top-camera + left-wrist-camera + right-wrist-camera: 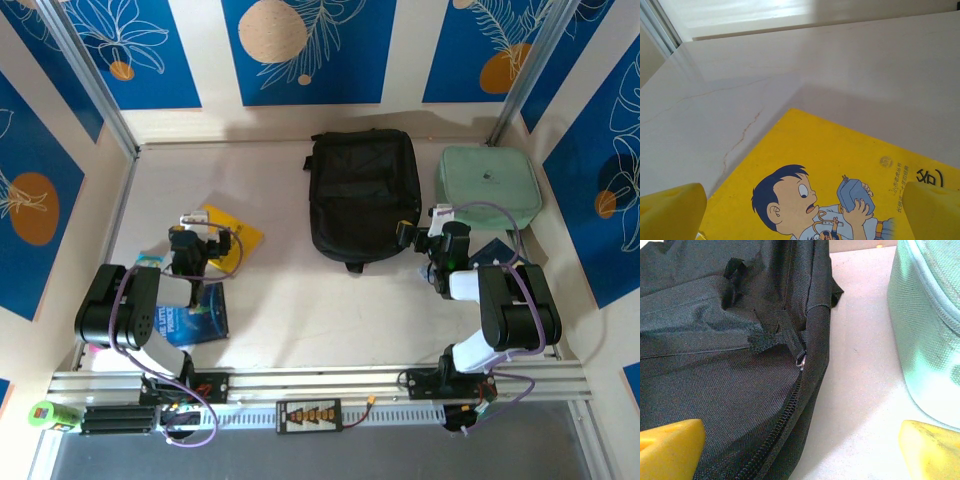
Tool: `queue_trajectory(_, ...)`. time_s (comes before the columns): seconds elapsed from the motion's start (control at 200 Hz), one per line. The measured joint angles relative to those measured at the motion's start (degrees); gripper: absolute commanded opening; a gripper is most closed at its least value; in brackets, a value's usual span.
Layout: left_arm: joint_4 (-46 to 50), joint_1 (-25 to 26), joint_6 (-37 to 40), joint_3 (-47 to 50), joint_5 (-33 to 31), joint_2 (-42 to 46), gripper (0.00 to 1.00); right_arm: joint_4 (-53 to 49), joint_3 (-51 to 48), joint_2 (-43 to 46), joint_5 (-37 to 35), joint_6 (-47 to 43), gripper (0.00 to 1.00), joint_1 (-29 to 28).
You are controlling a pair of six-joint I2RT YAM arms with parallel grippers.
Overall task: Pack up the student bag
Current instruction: Move the student bag to the top-center of the table.
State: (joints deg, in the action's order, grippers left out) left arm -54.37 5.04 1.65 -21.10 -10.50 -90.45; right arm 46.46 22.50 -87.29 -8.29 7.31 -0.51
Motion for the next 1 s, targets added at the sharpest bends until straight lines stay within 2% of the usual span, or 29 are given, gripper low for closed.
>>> queue_trajectory(0.13, 0.3, 0.0, 0.0, 0.9, 0.0, 1.7, 1.0, -3.5, 0.7, 1.2, -1.1, 0.0, 0.99, -0.5)
queue_trajectory(0.28, 5.7, 0.0, -0.1, 1.7, -0.2, 11.6, 1.0, -14.6, 6.0, 7.8, -5.7, 0.2, 0.99, -3.0)
queue_trajectory(0.455, 20.3, 0.0, -4.4, -2.7, -1.4, 24.8, 1.0, -33.2, 18.4, 14.2, -10.2, 7.5, 0.99, -6.9)
queue_trajectory(0.545, 32.5, 0.0, -9.6, -8.4, -2.2, 30.2, 1.0, -41.9, 25.3, 14.5, -10.8, 12.4, 0.99, -8.1)
queue_trajectory(0.645, 42.5, 0.0, -14.1, -14.8, -2.2, 34.0, 1.0, -50.1, 30.6, 14.4, -8.7, 16.7, 0.99, -9.4)
queue_trajectory(0.74, 48.9, 0.0, -17.4, -17.5, -1.9, 36.6, 1.0, -55.2, 33.7, 13.2, -3.9, 19.4, 0.99, -10.5)
queue_trajectory(0.865, 55.3, 0.0, -19.3, -18.0, 1.1, 38.3, 1.0, -57.3, 35.7, 8.9, 2.2, 22.1, 0.99, -13.1)
queue_trajectory(1.0, 59.0, 0.0, -19.8, -18.0, 5.0, 38.4, 1.0, -57.9, 37.0, 2.5, 5.7, 24.5, 0.99, -16.5)
